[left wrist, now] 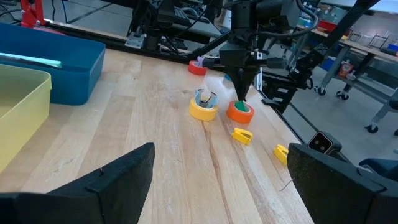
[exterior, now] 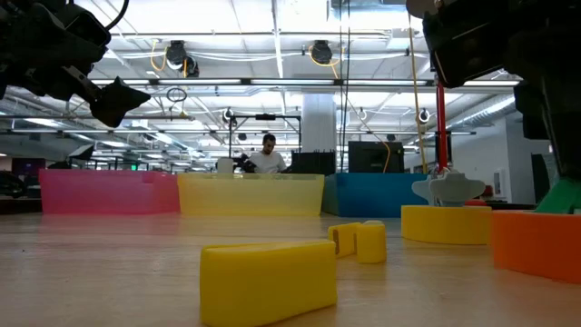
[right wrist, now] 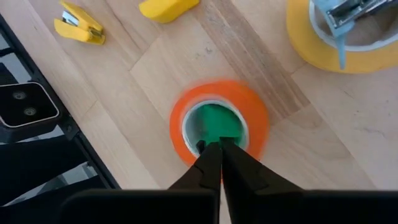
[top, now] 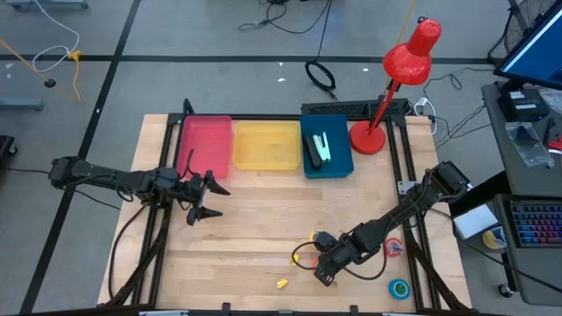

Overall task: Pick and place Stapler, Stapler remover, tape
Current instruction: Put the left green small stapler into the blue bin

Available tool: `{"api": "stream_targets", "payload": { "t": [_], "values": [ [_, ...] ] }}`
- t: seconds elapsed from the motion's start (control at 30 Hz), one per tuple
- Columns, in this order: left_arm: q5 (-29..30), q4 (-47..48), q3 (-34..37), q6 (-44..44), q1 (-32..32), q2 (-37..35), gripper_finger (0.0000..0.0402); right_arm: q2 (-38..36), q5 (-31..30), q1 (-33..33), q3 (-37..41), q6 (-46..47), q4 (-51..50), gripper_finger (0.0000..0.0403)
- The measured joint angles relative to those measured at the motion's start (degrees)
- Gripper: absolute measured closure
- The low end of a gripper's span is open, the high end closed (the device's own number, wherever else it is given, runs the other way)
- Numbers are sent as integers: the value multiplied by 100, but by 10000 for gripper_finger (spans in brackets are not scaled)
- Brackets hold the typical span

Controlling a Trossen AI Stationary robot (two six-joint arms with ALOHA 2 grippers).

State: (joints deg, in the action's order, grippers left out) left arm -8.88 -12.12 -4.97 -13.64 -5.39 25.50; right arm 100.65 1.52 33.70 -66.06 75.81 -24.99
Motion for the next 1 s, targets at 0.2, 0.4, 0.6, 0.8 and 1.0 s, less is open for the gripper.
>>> {"api": "stream_targets", "payload": {
  "t": [0.2, 0.4, 0.6, 0.8, 1.0],
  "values": [
    [2, 2, 0, 2, 0, 0, 39, -122, -2, -12, 4, -11, -87, 400],
    [46, 0, 0, 33, 0, -2, 39, -237, -20, -32, 4, -176, -173, 401],
    [52, -2, 0, 46, 1, 0, 39, -237, -8, -33, 4, -1411, 58, 401],
    [52, -11, 0, -74, 0, 0, 39, -237, 201, -68, 0, -3730, 339, 402],
    [53, -28, 0, -395, 0, 0, 39, -237, 326, -166, -2, -5662, -239, 388]
  ]
}}
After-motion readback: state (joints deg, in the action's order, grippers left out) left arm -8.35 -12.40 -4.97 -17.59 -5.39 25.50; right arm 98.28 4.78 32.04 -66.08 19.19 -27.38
